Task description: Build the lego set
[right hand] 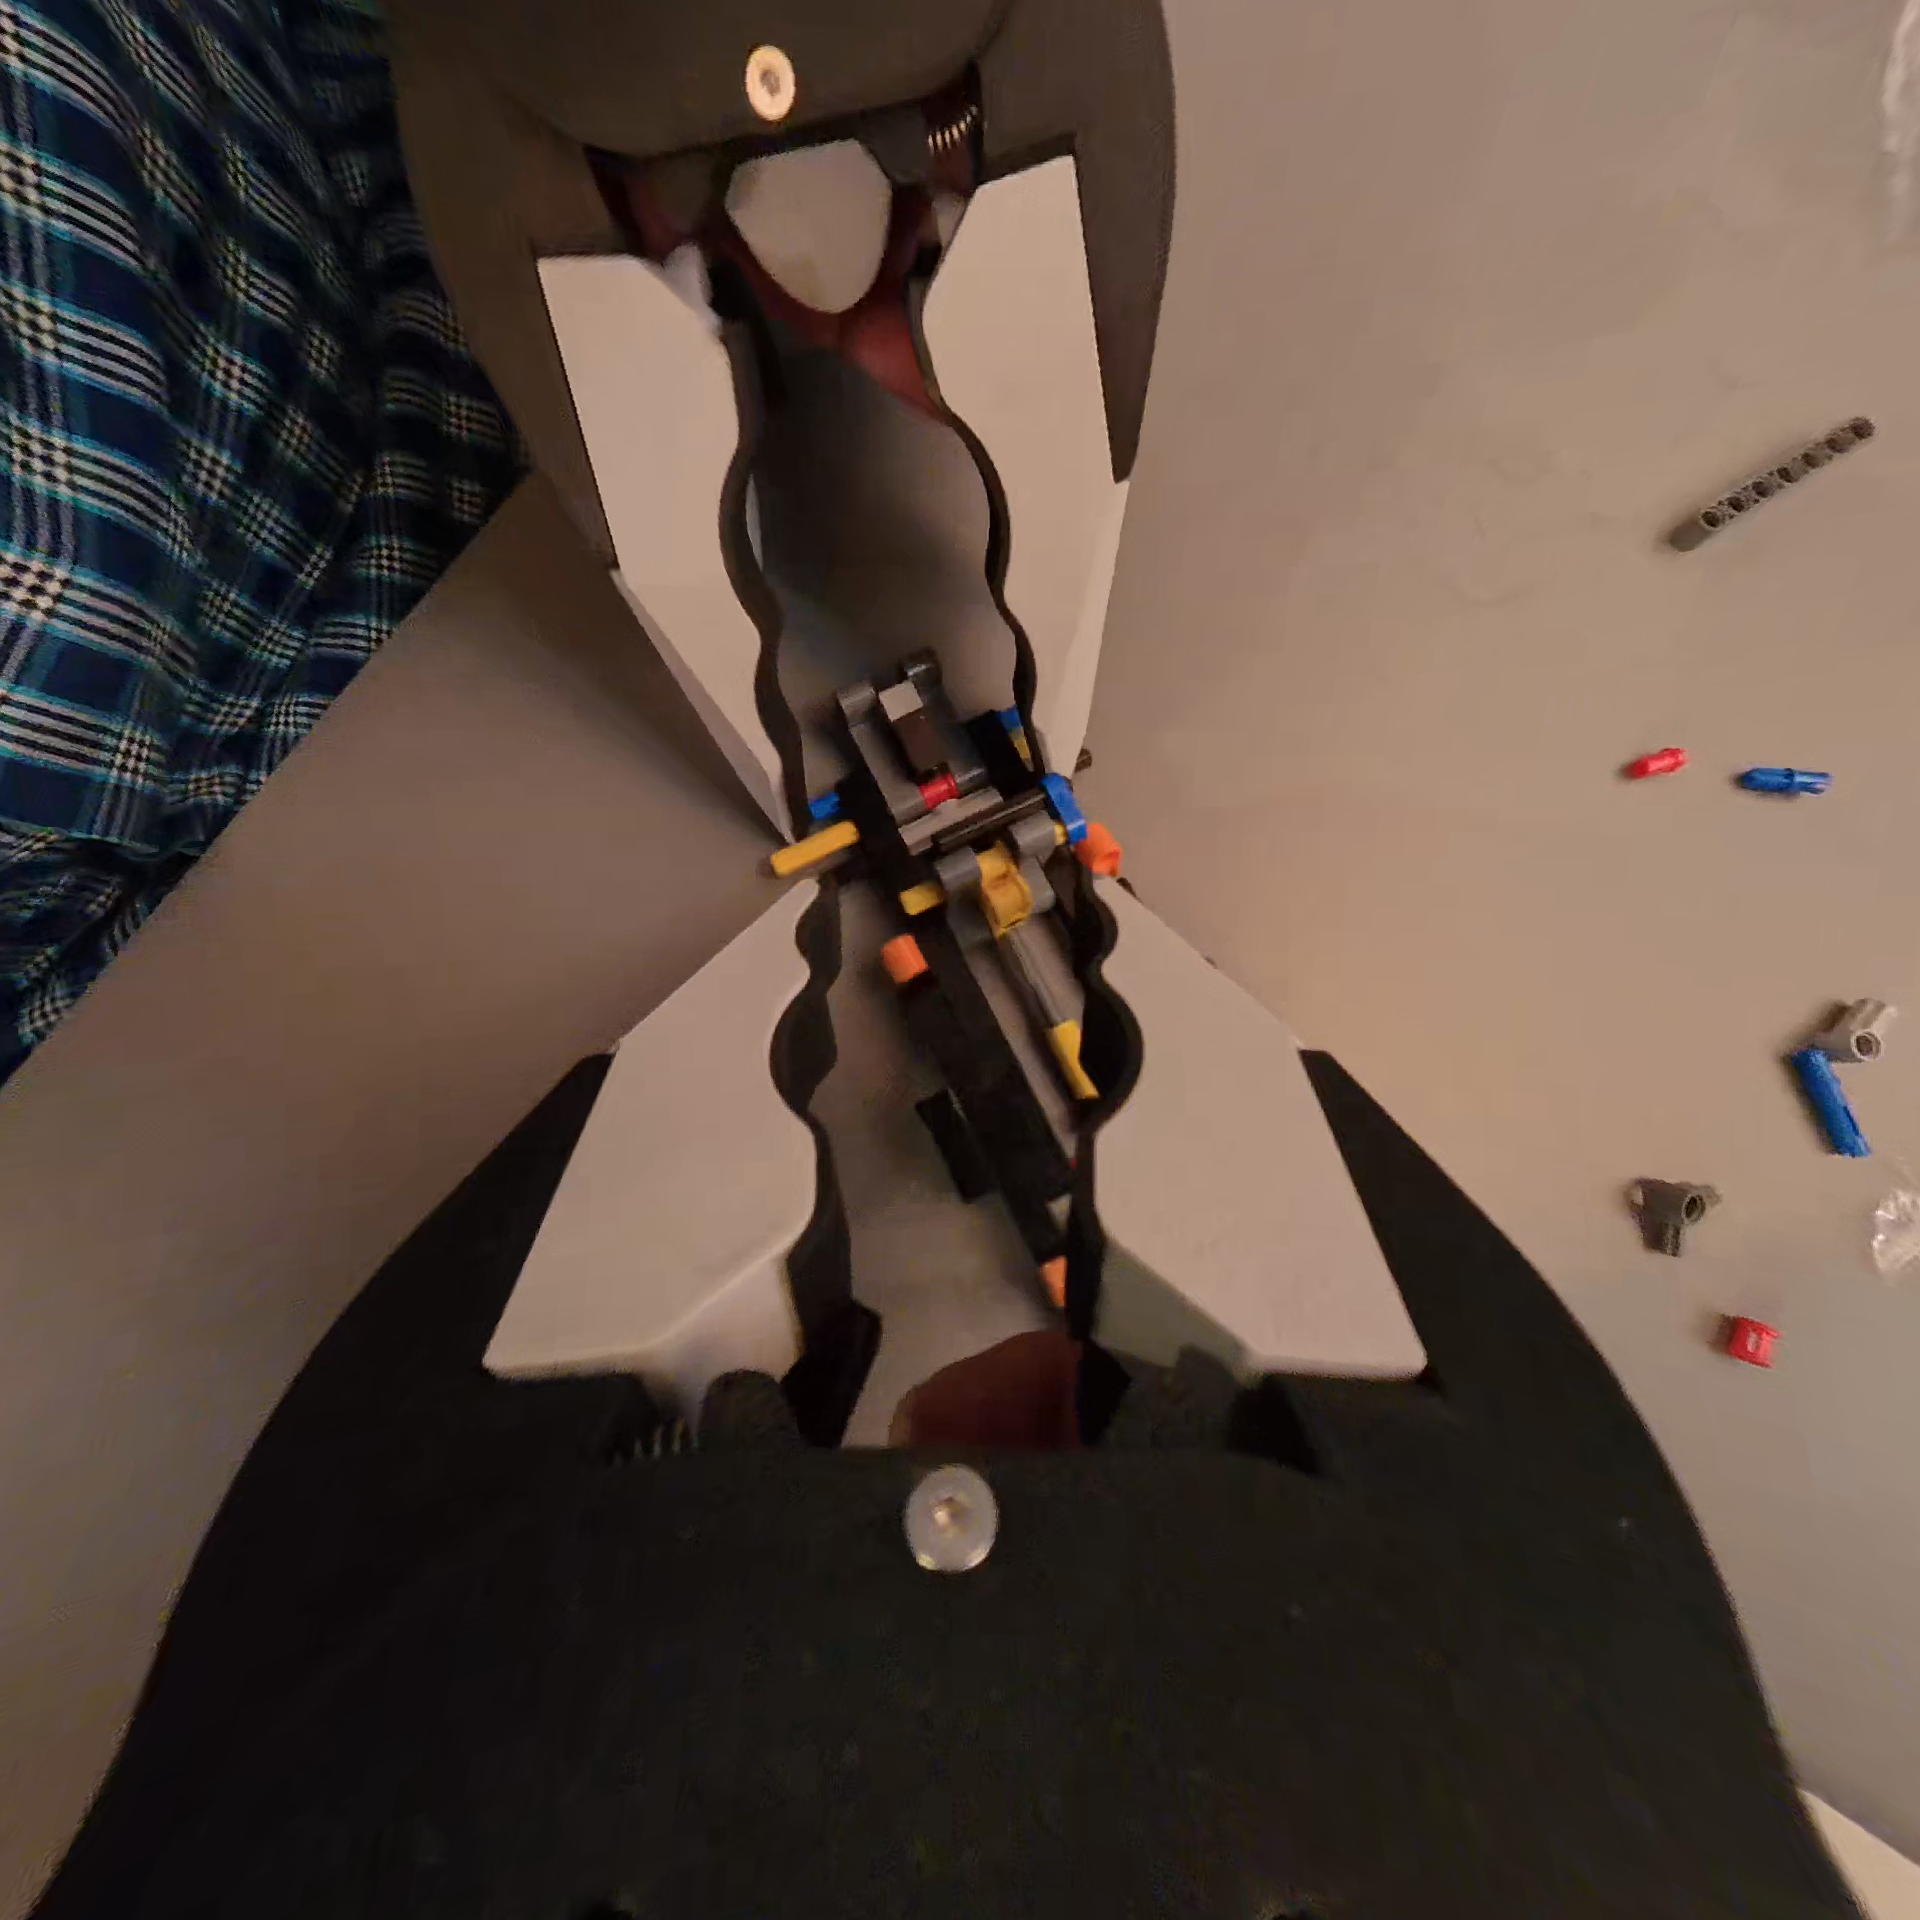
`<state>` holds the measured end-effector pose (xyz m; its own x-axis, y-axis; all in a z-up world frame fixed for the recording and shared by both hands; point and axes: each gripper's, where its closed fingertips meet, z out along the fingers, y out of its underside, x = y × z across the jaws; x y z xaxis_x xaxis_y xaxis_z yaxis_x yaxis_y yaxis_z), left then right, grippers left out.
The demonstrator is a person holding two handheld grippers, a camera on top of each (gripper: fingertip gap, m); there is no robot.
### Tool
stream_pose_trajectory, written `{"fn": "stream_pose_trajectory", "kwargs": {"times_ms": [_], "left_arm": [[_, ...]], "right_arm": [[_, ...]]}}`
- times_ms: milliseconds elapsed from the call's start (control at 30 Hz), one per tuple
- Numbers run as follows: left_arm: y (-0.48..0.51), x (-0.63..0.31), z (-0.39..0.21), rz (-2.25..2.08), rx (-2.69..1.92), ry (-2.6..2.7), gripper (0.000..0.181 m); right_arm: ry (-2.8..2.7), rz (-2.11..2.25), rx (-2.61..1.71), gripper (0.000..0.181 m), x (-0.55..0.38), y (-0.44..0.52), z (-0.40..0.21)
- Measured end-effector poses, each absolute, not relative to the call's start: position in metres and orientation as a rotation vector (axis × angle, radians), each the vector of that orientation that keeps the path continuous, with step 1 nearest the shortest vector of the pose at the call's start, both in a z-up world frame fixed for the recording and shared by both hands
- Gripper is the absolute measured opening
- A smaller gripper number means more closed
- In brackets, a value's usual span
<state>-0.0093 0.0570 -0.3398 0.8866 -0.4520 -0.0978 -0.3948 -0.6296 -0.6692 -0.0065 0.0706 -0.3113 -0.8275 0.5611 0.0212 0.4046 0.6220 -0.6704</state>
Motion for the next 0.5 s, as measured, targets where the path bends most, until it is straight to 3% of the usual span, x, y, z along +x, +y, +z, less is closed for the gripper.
{"fn": "stream_pose_trajectory", "kwargs": {"times_ms": [233, 500], "left_arm": [[0.051, -0.020, -0.340, -0.226, -2.273, 0.914, 0.052], [0.053, -0.026, -0.327, -0.377, -2.241, 0.790, 0.064]], "right_arm": [[-2.629, 1.012, -0.827, 0.037, -0.019, 0.079, -0.307], [-2.673, 0.978, -0.915, 0.044, -0.023, 0.070, -0.318]]}}
